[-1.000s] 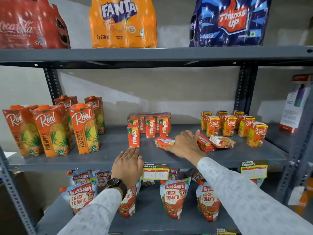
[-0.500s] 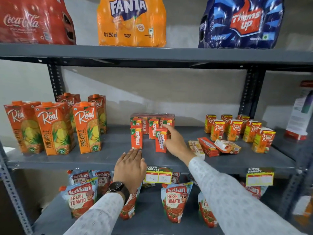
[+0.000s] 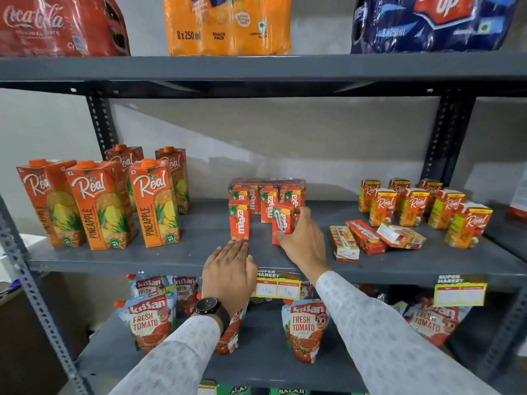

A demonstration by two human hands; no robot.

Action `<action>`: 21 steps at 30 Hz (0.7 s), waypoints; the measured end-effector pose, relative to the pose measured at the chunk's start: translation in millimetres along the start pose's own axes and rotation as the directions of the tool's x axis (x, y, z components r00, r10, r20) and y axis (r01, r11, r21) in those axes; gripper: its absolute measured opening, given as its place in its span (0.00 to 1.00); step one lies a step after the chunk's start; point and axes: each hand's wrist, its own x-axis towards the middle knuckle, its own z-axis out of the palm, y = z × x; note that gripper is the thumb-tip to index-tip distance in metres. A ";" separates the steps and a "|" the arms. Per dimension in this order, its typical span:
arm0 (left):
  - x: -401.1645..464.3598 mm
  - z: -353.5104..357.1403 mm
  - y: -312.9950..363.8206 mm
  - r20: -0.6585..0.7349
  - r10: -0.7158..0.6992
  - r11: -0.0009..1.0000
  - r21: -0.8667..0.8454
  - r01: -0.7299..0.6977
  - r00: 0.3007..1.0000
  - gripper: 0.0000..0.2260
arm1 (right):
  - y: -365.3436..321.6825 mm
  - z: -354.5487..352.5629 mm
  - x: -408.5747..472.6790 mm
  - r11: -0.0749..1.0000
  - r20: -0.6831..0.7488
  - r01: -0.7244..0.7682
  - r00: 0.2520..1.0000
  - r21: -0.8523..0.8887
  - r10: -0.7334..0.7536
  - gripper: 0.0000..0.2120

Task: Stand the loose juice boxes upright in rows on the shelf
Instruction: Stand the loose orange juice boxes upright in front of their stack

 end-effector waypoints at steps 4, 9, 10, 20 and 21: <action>-0.3 0.2 -0.2 0.002 0.005 1.000 0.001 -0.005 1.000 0.28 | -2.3 -2.1 -0.9 0.999 0.012 0.012 1.000 0.035 -0.012 0.41; 0.1 0.2 0.1 -0.008 -0.002 1.000 -0.003 0.002 1.000 0.27 | -2.7 -4.6 -1.7 0.999 0.005 0.001 1.000 0.052 -0.002 0.43; 0.1 0.3 0.5 -0.007 -0.003 1.000 -0.001 0.003 1.000 0.27 | -3.4 -5.1 -2.4 1.000 0.000 0.001 1.000 0.028 -0.001 0.44; -0.7 -0.5 0.9 0.002 -0.004 1.000 0.004 0.004 1.000 0.29 | -11.1 1.4 -7.7 0.979 -0.010 0.024 1.000 -0.205 -0.026 0.39; -0.8 -0.5 0.7 0.001 -0.001 1.000 0.003 0.001 1.000 0.29 | -8.9 1.3 -7.7 0.985 0.010 0.030 1.000 -0.167 -0.029 0.37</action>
